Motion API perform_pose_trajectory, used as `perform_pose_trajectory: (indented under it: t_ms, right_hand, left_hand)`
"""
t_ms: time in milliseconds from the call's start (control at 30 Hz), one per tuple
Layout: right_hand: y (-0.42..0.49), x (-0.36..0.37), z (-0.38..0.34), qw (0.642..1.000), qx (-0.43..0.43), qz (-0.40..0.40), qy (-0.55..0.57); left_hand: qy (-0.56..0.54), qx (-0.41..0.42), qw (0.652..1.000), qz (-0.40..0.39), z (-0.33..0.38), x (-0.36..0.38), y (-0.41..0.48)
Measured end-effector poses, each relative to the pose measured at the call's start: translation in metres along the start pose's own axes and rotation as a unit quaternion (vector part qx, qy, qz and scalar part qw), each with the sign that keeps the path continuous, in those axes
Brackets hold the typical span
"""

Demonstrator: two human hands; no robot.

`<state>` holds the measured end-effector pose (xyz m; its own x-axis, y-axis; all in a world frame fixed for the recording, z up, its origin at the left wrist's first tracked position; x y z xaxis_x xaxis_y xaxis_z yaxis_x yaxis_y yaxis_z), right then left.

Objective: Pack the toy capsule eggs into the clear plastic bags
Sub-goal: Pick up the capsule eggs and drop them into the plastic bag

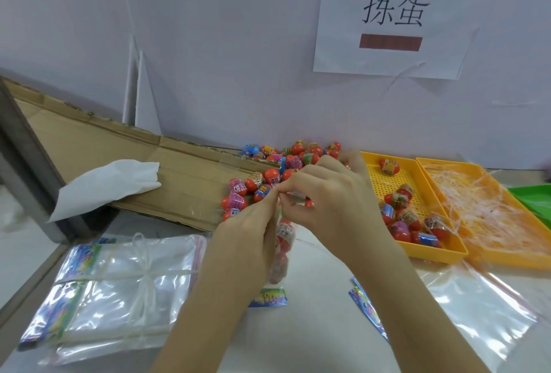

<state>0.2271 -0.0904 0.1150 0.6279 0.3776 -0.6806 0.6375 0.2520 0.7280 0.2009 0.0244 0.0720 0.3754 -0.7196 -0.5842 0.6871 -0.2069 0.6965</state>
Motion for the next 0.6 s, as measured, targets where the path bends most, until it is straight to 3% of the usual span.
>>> perform_pose_trajectory:
  t_ms: [267,467,600]
  right_hand:
    - [-0.001,0.004,0.012,0.999,0.029,-0.004,0.031]
    - [-0.004,0.004,0.031,0.995,0.085,0.011,0.046]
    - [-0.001,-0.004,0.089,0.974,0.196,-0.013,0.108]
  left_hand:
    - [0.031,0.006,0.998,-0.047,0.002,0.007,-0.002]
    - [-0.056,-0.051,0.997,-0.009,-0.001,0.009,-0.002]
    - [-0.148,-0.144,0.976,0.064,-0.019,0.006,-0.006]
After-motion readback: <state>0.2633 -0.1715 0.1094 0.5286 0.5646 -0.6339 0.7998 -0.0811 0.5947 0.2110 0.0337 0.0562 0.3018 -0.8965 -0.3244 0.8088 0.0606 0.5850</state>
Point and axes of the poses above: each hand's wrist, its own y-axis towards the middle knuckle, its own x-axis out of the palm, z = x × y, the point moved 5 cm from there along y, towards the middle knuckle, and after that the axes turned 12 degrees about x, right-handed, at the moved point
